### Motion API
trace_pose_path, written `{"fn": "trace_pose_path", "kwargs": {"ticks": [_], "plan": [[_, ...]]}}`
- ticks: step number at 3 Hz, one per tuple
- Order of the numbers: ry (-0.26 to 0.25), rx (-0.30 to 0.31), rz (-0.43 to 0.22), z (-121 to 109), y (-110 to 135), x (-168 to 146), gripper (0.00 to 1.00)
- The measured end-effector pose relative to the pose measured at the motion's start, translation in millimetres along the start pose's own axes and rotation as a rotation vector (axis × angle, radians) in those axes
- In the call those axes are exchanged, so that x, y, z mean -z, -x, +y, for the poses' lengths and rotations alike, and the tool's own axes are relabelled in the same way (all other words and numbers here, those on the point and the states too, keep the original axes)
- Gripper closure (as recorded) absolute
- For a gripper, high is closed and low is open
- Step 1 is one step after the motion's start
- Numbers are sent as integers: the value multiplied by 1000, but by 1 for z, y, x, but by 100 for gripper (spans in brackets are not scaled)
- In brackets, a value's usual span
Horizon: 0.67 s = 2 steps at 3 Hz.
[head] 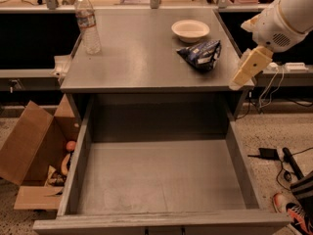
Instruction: Place blue chip bag into top drawer
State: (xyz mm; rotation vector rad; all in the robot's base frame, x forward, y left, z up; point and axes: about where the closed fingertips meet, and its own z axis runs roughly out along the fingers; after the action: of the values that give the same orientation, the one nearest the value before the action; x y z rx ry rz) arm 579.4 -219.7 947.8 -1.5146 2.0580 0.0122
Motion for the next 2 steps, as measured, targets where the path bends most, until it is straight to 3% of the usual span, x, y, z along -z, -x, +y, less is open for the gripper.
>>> {"fn": "trace_pose_path", "kwargs": {"ticks": [1, 2], "plan": [[2, -17, -51, -28, 6, -33, 0], [40, -5, -84, -50, 18, -69, 0]]}}
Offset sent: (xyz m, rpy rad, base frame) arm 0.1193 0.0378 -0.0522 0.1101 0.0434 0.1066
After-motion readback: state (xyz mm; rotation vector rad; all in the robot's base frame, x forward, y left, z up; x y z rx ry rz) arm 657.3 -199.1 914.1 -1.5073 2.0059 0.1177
